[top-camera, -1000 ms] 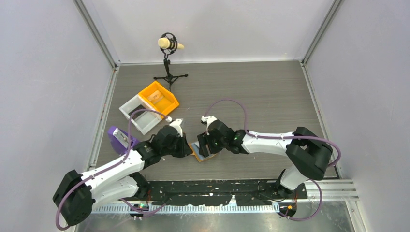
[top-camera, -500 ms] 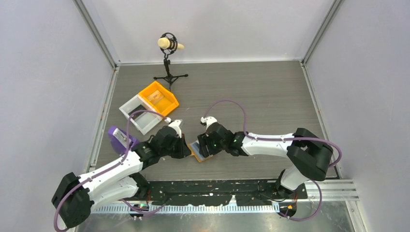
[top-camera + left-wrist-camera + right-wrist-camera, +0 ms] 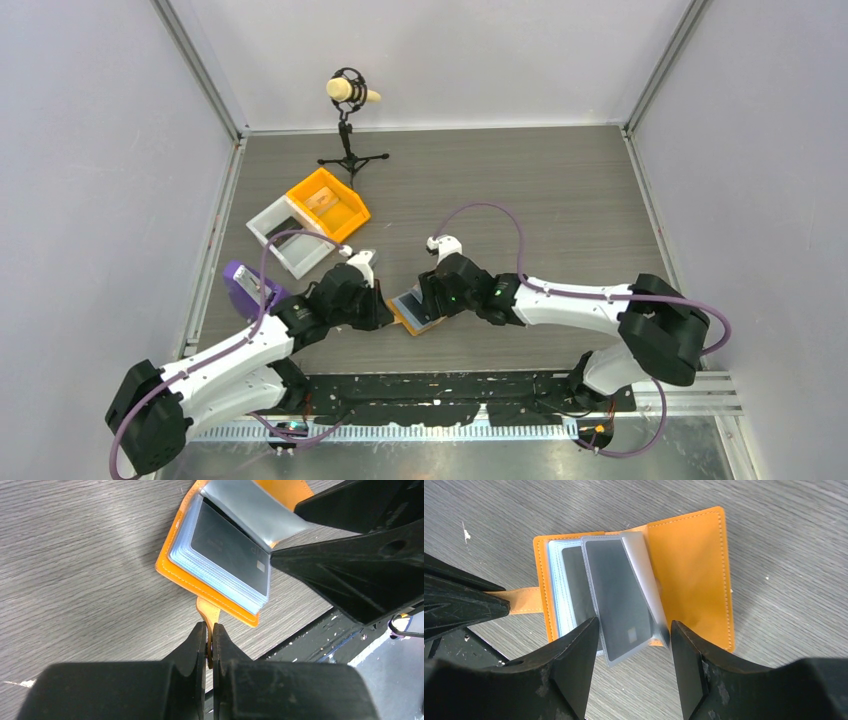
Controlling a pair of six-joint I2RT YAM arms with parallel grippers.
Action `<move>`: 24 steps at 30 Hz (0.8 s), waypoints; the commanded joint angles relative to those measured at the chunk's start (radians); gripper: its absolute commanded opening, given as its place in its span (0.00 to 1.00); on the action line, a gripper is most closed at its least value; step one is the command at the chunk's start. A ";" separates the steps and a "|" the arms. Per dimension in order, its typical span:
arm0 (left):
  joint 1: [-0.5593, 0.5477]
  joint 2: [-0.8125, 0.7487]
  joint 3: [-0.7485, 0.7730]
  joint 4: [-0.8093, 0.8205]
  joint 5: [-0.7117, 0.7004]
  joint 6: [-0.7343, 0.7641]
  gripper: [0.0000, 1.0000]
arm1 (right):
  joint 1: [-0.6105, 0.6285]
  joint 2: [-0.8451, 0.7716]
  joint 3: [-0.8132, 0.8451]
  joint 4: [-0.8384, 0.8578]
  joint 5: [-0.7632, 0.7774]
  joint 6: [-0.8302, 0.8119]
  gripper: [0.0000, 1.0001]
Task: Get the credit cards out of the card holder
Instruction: Open the card holder at the center of the board.
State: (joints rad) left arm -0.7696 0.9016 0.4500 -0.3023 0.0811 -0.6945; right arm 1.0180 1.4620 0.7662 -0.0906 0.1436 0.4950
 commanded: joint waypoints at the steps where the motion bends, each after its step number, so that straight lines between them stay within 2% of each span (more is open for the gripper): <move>1: 0.004 -0.003 0.005 -0.023 0.010 0.027 0.00 | -0.002 -0.058 -0.011 -0.032 0.069 0.002 0.61; 15: 0.004 0.034 0.007 -0.054 -0.032 0.039 0.00 | -0.022 -0.082 -0.074 -0.035 0.145 0.017 0.52; 24: 0.004 0.109 0.056 -0.113 -0.130 0.030 0.01 | -0.085 -0.071 -0.123 0.034 0.073 0.008 0.44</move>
State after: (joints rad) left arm -0.7696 0.9813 0.4522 -0.3698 0.0189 -0.6716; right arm 0.9642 1.4143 0.6571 -0.1284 0.2386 0.5011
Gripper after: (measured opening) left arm 0.039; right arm 0.452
